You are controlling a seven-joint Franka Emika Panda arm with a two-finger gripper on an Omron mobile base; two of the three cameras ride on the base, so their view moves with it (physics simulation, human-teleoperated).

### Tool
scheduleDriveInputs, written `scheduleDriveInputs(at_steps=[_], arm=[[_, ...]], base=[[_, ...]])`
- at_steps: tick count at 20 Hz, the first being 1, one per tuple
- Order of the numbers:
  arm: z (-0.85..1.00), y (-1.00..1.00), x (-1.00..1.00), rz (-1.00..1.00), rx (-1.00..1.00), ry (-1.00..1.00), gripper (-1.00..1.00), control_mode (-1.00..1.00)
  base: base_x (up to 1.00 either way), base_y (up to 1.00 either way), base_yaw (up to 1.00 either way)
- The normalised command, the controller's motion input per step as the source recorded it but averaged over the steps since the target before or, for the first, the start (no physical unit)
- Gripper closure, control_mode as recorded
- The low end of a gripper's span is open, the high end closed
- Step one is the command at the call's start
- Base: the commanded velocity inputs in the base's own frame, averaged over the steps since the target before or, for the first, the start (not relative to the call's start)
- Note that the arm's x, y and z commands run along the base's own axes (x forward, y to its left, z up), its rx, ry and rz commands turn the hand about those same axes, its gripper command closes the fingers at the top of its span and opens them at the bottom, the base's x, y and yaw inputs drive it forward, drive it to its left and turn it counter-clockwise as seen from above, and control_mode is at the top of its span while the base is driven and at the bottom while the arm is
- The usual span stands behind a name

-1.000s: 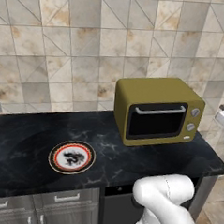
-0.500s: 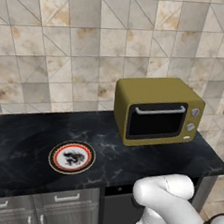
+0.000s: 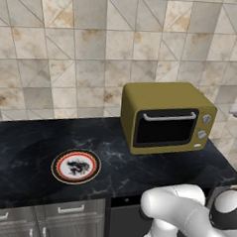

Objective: Pull the toaster oven rack outwards. Pick up the baguette from the plate and place it on the toaster oven rack. Close the toaster oven door fully and set the temperature to the lowest setting.

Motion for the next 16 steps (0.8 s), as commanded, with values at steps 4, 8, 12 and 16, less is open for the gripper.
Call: scheduleDriveInputs(at_steps=[4,8,12,16], arm=[[-0.49,0.00,0.09,-0.04,0.00,0.38,1.00,-1.00],[-0.51,0.00,0.00,-0.03,0.00,0.13,1.00,-1.00],[-0.25,0.06,0.00,0.00,0.03,0.00,1.00,-1.00],[-0.07,0.12,0.08,0.00,0.08,0.00,1.00,-1.00]], base=[[0.00,0.00,0.00],[0.00,0.00,0.00],[0.00,0.00,0.00],[0.00,0.00,0.00]])
